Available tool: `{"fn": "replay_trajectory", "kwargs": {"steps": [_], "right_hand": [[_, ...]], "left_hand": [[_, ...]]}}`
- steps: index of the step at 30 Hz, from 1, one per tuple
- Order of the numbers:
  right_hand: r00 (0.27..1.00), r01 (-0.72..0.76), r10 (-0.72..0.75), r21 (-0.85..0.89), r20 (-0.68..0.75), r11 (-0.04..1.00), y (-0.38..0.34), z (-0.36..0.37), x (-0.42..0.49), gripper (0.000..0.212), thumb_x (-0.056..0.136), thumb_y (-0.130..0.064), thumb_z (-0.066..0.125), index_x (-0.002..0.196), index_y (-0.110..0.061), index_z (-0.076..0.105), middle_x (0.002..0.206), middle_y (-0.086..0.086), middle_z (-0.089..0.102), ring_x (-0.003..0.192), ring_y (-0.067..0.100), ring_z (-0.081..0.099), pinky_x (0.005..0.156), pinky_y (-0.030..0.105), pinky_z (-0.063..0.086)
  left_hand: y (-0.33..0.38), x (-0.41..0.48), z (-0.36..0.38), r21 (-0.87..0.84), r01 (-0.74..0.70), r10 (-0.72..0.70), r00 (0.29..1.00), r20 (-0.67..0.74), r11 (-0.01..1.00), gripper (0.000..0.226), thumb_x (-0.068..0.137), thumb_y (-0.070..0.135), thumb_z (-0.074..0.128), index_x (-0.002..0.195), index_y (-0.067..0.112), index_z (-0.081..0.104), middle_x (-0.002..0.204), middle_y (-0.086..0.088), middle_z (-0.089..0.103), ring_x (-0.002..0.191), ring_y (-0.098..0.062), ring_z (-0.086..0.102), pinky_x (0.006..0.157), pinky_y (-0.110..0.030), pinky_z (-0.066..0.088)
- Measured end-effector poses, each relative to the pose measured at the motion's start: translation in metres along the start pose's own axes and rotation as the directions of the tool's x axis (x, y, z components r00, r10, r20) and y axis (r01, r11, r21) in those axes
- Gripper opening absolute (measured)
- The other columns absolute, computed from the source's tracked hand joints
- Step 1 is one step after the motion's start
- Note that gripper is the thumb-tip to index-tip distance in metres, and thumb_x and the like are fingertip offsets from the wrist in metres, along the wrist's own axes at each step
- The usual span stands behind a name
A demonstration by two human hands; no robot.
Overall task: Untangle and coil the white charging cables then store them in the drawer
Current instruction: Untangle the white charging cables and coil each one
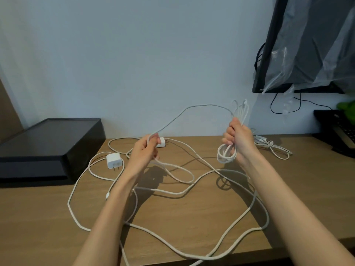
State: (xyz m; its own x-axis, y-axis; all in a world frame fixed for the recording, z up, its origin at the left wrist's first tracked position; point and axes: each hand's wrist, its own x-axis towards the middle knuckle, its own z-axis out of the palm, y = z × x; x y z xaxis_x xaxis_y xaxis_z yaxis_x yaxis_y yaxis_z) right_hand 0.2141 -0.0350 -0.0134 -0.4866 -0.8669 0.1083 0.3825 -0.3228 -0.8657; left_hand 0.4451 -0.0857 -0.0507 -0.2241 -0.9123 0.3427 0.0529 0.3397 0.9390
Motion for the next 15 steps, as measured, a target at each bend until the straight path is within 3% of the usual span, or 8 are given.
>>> {"fn": "replay_trajectory", "kwargs": {"steps": [3,7,9,11,15], "right_hand": [[0.999,-0.006,-0.002,-0.147,-0.052,0.989,0.008,0.004,-0.002,0.037,0.105,-0.025,0.033,0.068,-0.018,0.033,0.051,-0.005,0.024,0.035,0.006,0.02,0.033,0.018,0.021],[0.992,-0.068,0.035,-0.286,-0.119,0.956,0.029,0.008,-0.007,0.034,0.104,-0.023,0.032,0.071,-0.015,0.034,0.058,-0.001,0.024,0.037,0.007,0.021,0.034,0.019,0.022],[0.986,-0.092,0.038,-0.343,-0.16,0.935,0.037,0.007,-0.007,0.032,0.104,-0.023,0.033,0.074,-0.014,0.038,0.058,-0.001,0.027,0.038,0.008,0.023,0.034,0.02,0.024],[0.984,-0.086,0.009,-0.428,-0.178,0.9,0.044,0.006,-0.007,0.031,0.104,-0.025,0.034,0.076,-0.014,0.04,0.059,-0.001,0.031,0.04,0.009,0.027,0.036,0.021,0.026],[0.982,-0.097,-0.016,-0.569,-0.19,0.817,0.054,0.003,-0.005,0.028,0.104,-0.029,0.035,0.081,-0.014,0.043,0.065,0.0,0.039,0.048,0.012,0.034,0.042,0.024,0.031]], "left_hand": [[0.006,-0.008,0.013,-0.106,-0.049,0.054,0.998,0.045,0.993,0.022,0.097,0.028,0.042,0.097,0.007,0.047,0.06,0.006,0.042,0.049,-0.005,0.038,0.05,-0.019,0.039],[0.009,-0.011,0.017,-0.156,-0.05,0.072,0.988,0.14,0.987,0.02,0.092,0.028,0.051,0.107,0.014,0.049,0.053,0.001,0.039,0.051,-0.013,0.046,0.069,-0.024,0.055],[0.011,-0.011,0.016,-0.161,0.014,0.009,0.99,0.138,0.987,0.019,0.093,0.022,0.054,0.111,0.016,0.051,0.05,-0.001,0.038,0.043,-0.012,0.042,0.063,-0.028,0.056],[0.011,-0.01,0.015,-0.151,0.042,-0.031,0.996,0.079,0.988,0.021,0.093,0.029,0.053,0.112,0.018,0.053,0.05,0.003,0.035,0.04,-0.01,0.033,0.051,-0.029,0.054],[0.004,-0.002,0.011,-0.084,-0.059,0.056,0.998,-0.04,0.995,0.031,0.1,0.039,0.031,0.113,0.021,0.053,0.059,0.002,0.035,0.043,-0.007,0.03,0.036,-0.019,0.033]]}}
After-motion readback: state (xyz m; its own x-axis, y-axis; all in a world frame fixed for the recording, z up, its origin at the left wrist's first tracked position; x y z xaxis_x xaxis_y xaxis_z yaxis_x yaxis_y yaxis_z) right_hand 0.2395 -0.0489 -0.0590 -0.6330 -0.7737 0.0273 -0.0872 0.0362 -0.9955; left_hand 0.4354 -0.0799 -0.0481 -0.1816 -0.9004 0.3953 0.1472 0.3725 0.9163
